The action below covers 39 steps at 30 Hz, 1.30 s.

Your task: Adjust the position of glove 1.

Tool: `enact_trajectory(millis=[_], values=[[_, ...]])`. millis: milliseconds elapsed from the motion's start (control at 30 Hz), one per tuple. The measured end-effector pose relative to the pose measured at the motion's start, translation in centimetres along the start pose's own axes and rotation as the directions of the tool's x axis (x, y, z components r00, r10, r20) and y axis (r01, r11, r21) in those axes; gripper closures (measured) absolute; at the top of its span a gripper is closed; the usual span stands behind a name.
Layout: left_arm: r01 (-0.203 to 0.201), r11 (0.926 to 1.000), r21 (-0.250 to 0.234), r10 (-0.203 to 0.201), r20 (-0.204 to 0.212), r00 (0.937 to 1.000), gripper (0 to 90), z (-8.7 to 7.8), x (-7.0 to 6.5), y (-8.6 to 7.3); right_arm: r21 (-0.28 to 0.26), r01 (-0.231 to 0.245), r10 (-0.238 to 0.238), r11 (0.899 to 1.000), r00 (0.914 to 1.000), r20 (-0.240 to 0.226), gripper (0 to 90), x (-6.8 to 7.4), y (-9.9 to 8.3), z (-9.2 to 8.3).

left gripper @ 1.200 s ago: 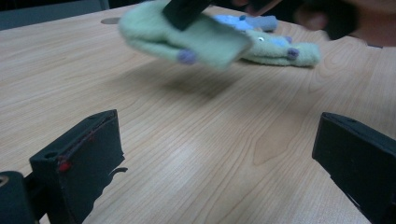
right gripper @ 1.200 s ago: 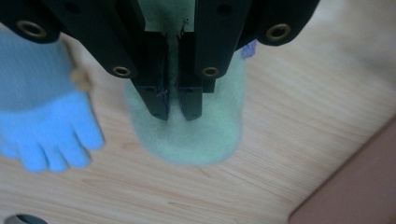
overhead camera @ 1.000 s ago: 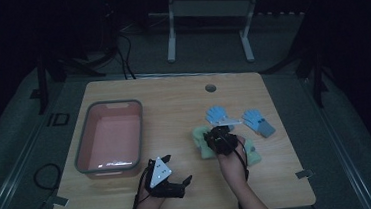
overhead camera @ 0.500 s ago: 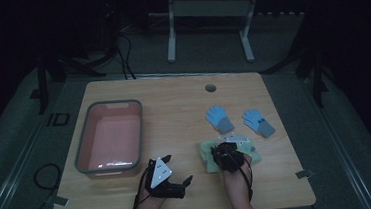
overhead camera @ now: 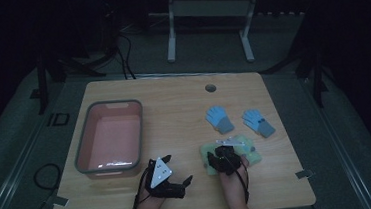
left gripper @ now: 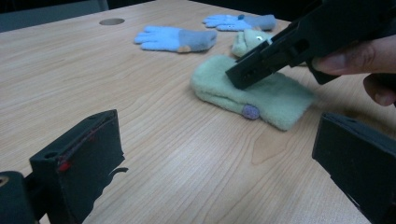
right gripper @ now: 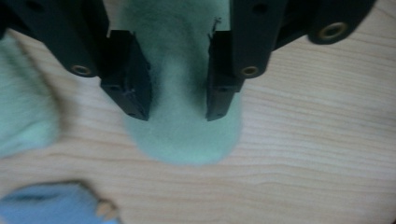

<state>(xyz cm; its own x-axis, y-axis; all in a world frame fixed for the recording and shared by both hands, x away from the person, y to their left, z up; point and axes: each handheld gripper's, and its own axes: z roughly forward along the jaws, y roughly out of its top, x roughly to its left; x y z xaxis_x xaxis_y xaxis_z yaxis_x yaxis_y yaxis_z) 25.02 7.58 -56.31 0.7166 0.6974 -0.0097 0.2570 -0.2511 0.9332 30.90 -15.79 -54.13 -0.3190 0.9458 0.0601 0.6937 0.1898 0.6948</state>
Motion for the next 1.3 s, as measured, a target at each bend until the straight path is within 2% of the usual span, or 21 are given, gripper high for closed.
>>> enact_trajectory(millis=[133, 267, 433, 500, 533, 600, 633, 700, 767, 800, 900, 933, 967, 1000, 1033, 1100, 1167, 1300], values=[[0.0, 1.0, 0.0, 0.0, 0.0, 1.0, 2.0, 0.0, 0.0, 0.0, -0.032, 0.045, -0.045, 0.998, 0.9989, 0.012, 58.8, -0.2, 0.4, -0.9], [0.001, 1.0, 0.0, -0.001, -0.001, 1.0, 1.9, 0.0, 0.0, 0.0, -0.067, 0.078, -0.079, 0.995, 0.9967, -0.017, 58.8, -1.1, 1.3, -1.9], [0.005, 1.0, -0.001, -0.005, -0.001, 1.0, 2.0, 0.0, 0.0, 0.0, -0.076, 0.115, -0.118, 0.99, 0.9923, -0.039, 59.3, -2.7, 2.4, -2.6], [0.006, 1.0, -0.002, -0.006, -0.001, 1.0, 1.9, 0.0, 0.0, 0.0, -0.075, 0.142, -0.147, 0.987, 0.9874, -0.058, 59.3, -3.4, 2.6, -2.8], [0.006, 1.0, -0.002, -0.006, -0.001, 1.0, 1.9, 0.0, 0.0, 0.0, -0.073, 0.153, -0.157, 0.986, 0.9864, -0.051, 59.6, -3.8, 2.7, -2.9], [0.006, 1.0, -0.002, -0.006, -0.001, 1.0, 2.0, 0.0, 0.0, 0.0, -0.077, 0.171, -0.177, 0.982, 0.981, -0.08, 59.9, -4.7, 2.8, -3.1], [0.007, 1.0, -0.002, -0.007, -0.003, 1.0, 2.0, 0.0, 0.0, 0.0, -0.081, 0.181, -0.187, 0.98, 0.9795, -0.075, 60.1, -5.1, 2.8, -3.3], [0.005, 1.0, -0.001, -0.005, -0.004, 1.0, 1.9, 0.0, 0.0, 0.0, -0.086, 0.179, -0.188, 0.98, 0.976, -0.11, 60.1, -6.1, 2.9, -3.4], [0.005, 1.0, -0.002, -0.005, -0.003, 1.0, 1.9, 0.0, 0.0, 0.0, -0.083, 0.165, -0.174, 0.983, 0.9775, -0.119, 60.2, -7.1, 3.0, -3.7], [0.006, 1.0, -0.002, -0.006, -0.003, 1.0, 1.9, 0.0, 0.0, 0.0, -0.088, 0.17, -0.18, 0.982, 0.9749, -0.131, 60.2, -7.5, 3.1, -3.8], [0.008, 1.0, -0.003, -0.008, 0.0, 1.0, 2.0, 0.0, 0.0, 0.0, -0.088, 0.179, -0.189, 0.98, 0.9737, -0.127, 60.2, -7.9, 3.2, -4.0], [0.008, 1.0, -0.003, -0.008, 0.001, 1.0, 2.0, 0.0, 0.0, 0.0, -0.106, 0.226, -0.239, 0.968, 0.962, -0.132, 60.2, -9.1, 3.4, -4.6], [0.008, 1.0, -0.003, -0.008, 0.0, 1.0, 2.0, 0.0, 0.0, 0.0, -0.111, 0.24, -0.254, 0.964, 0.9582, -0.131, 60.2, -9.6, 3.5, -4.7], [0.008, 1.0, -0.003, -0.008, 0.0, 1.0, 1.9, 0.0, 0.0, 0.0, -0.111, 0.252, -0.268, 0.961, 0.95, -0.16, 60.2, -10.7, 3.5, -4.9], [0.007, 1.0, -0.003, -0.007, 0.0, 1.0, 1.9, 0.0, 0.0, 0.0, -0.111, 0.252, -0.268, 0.961, 0.95, -0.16, 60.2, -10.7, 3.5, -4.9], [0.007, 1.0, -0.002, -0.007, 0.001, 1.0, 2.0, 0.0, 0.0, 0.0, -0.108, 0.259, -0.276, 0.96, 0.9398, -0.201, 60.2, -11.6, 3.5, -5.0], [0.008, 1.0, -0.002, -0.008, 0.0, 1.0, 1.9, 0.0, 0.1, 0.0, -0.089, 0.3, -0.313, 0.95, 0.9274, -0.205, 60.2, -12.5, 3.1, -4.7], [0.009, 1.0, -0.002, -0.009, 0.0, 1.0, 1.9, 0.0, 0.1, 0.0, -0.073, 0.305, -0.314, 0.949, 0.925, -0.214, 59.4, -13.3, 2.5, -3.8]])
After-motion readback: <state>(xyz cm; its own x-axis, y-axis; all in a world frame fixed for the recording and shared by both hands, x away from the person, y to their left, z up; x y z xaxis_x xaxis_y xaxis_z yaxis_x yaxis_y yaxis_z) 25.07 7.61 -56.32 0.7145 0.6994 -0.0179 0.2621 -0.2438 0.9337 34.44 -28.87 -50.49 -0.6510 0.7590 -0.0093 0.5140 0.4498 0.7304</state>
